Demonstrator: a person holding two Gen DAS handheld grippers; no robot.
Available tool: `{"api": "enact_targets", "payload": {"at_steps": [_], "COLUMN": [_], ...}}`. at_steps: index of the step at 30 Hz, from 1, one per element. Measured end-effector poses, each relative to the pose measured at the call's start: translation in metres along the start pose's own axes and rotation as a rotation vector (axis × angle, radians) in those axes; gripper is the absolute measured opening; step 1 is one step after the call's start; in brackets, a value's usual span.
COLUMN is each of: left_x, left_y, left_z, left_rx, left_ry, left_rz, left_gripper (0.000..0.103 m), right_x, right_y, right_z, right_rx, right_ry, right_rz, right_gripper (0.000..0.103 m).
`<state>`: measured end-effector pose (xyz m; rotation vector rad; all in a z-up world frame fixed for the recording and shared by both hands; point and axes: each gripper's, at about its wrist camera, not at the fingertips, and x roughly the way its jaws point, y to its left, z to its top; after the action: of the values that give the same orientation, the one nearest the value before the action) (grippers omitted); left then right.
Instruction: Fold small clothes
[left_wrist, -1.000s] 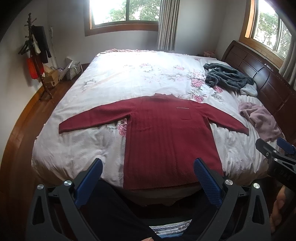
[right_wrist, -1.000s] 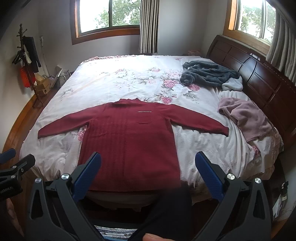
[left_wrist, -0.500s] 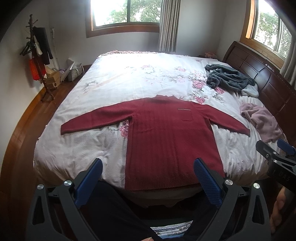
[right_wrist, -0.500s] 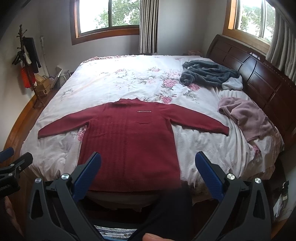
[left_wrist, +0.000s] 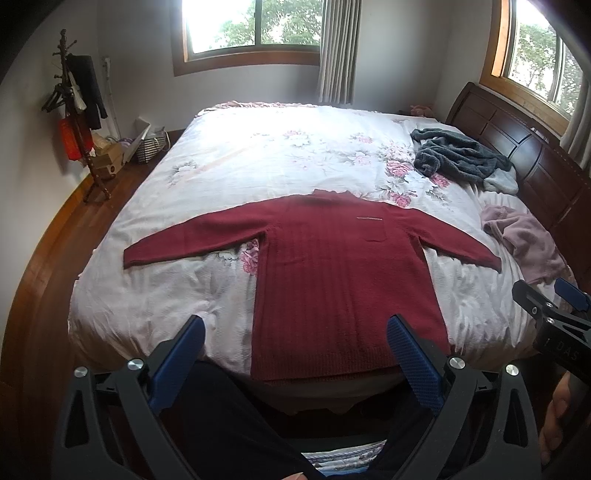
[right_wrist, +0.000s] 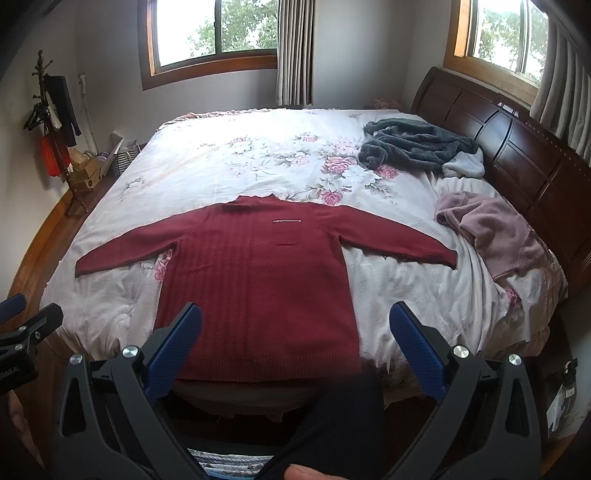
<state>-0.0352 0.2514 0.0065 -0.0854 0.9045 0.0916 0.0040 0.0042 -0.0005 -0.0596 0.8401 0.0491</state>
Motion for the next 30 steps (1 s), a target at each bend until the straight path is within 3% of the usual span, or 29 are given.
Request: {"api": "enact_targets", "payload": {"at_steps": [30], "left_x": [0.015], "left_y": [-0.001], "left_z": [0.0], "left_rx": [-0.003], "left_ry": [0.025], "left_rz": [0.006], "left_gripper": [0.099], "right_x": [0.014], "right_y": [-0.004], "right_z": [-0.007], "right_rx": [0.015], "right_ry": [0.022], "right_rz": [-0.006], "right_gripper": [0.1]}}
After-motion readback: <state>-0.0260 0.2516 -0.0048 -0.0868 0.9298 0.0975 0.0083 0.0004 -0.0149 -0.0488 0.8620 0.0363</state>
